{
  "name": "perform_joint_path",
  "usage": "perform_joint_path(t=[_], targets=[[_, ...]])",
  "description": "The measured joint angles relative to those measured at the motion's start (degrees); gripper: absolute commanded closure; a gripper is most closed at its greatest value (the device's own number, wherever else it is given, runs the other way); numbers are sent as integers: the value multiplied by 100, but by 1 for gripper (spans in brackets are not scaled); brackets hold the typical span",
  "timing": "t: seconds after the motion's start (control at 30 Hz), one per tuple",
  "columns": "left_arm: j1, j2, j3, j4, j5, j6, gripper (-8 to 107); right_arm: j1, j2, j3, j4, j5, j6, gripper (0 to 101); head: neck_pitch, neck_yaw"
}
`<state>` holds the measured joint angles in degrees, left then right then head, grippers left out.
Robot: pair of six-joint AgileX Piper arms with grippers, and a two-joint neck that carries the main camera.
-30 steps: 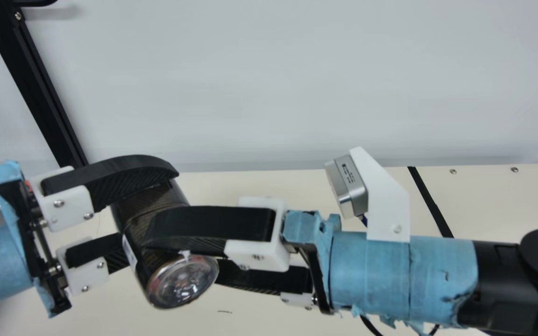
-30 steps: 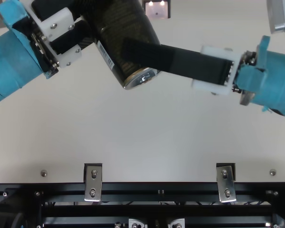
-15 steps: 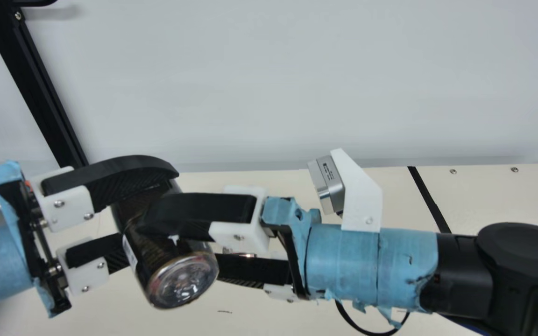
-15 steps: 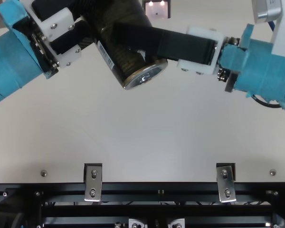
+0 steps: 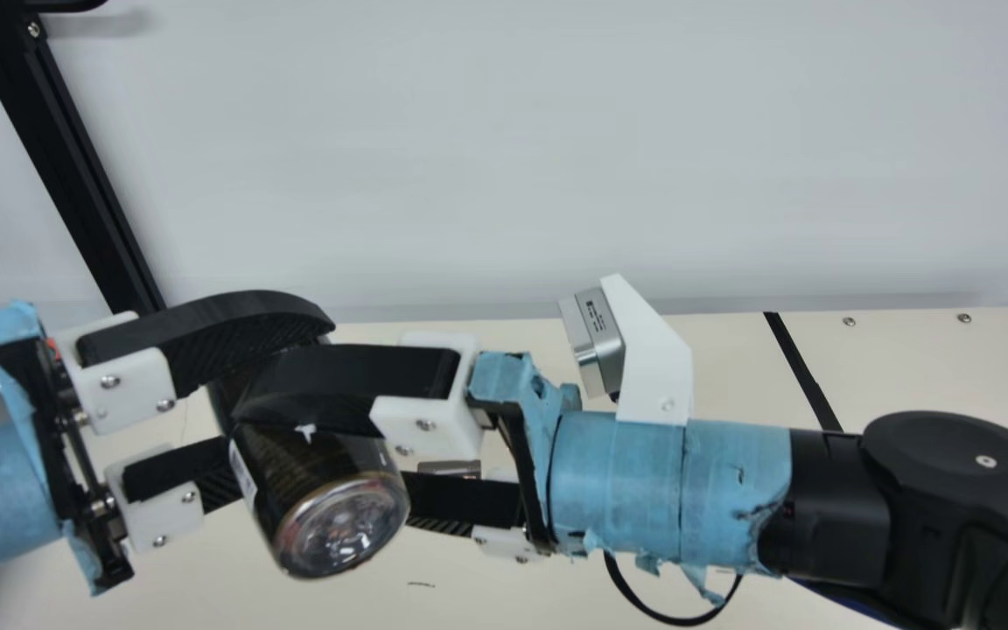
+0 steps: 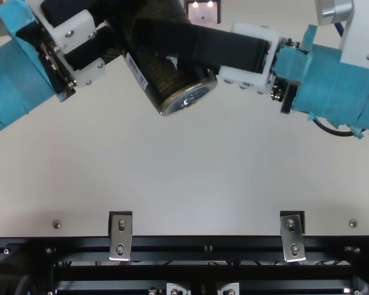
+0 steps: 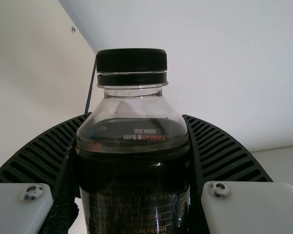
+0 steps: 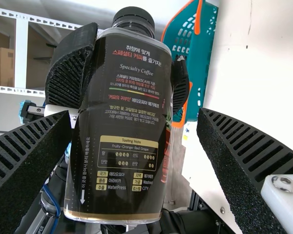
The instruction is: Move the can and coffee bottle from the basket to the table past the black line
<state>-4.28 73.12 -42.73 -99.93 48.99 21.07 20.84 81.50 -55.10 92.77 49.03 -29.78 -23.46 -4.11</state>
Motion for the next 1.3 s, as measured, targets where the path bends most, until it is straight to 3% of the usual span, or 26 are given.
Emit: perform_joint_path(t=[0.03,0.3,0.33,0.37,0.4,0.77,1.3], targets=[[0,0,0,0,0,0,89,0,0,0,0,0,0,101,29,0],[0,0,0,11,-13,12,89,0,-5,0,84,27,32,101,0,0],[0,0,0,11,-13,12,77,0,-5,0,84,27,35,101,0,0],[0,0,0,11,-13,12,34,0,-5,0,84,27,39,101,0,0],[0,0,0,11,-13,12,9,0,-5,0,84,27,39,101,0,0],[11,-23,-30,66,-22,-35,9,0,-5,0,24,3,39,101,0,0],[679,-68,-30,485,-718,82,9,0,-5,0,20,3,39,101,0,0]])
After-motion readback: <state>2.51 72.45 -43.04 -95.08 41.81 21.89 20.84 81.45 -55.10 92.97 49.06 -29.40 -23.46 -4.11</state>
